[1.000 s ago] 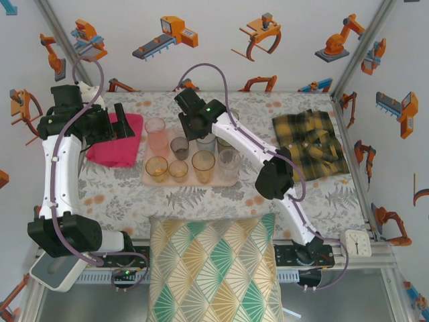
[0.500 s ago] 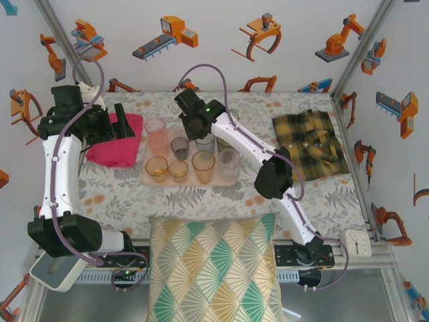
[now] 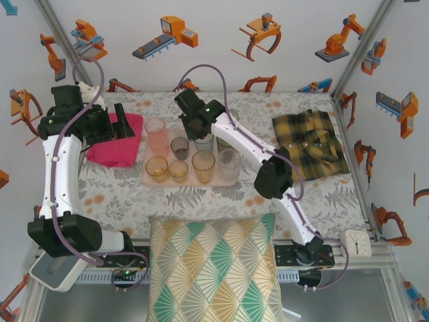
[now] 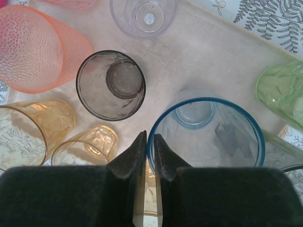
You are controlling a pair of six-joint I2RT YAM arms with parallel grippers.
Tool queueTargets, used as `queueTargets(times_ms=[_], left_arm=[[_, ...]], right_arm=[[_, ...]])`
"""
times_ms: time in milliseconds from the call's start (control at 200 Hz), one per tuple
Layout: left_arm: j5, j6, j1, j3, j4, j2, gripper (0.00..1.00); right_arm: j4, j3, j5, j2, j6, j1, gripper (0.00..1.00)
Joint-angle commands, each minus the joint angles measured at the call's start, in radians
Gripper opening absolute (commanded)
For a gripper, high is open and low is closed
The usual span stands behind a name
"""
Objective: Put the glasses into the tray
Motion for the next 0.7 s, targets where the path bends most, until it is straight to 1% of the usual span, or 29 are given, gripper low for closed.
queueTargets(times_ms=[0, 120, 486, 556, 631, 696], left_arm=[[-0.001, -0.009, 0.006, -0.004, 0.007, -0.012, 0.99], [0.000, -0.008, 0.007, 0.001, 0.007, -0.011, 0.99], [0.002, -0.011, 0.006, -0.002, 0.005, -0.014, 0.99], [0.003, -0.013, 0.006, 0.000, 0.004, -0.014, 0.99], [0.006, -0.012, 0.006, 0.003, 0.004, -0.013, 0.99], [0.005, -0.012, 0.006, 0.004, 0.004, -0.013, 0.99]], right_arm=[[0.006, 0.017, -0.001, 0.014, -0.007, -0.005, 0.09], [0.012, 0.018, -0.003, 0.010, -0.008, -0.007, 0.06], [0.015, 0.005, -0.023, 0.003, -0.006, -0.007, 0.11], [0.015, -0.001, -0.019, -0.002, -0.005, -0.007, 0.15], [0.017, -0.007, -0.011, -0.010, -0.006, -0.007, 0.21], [0.019, -0.007, -0.009, -0.016, -0.008, -0.007, 0.24]])
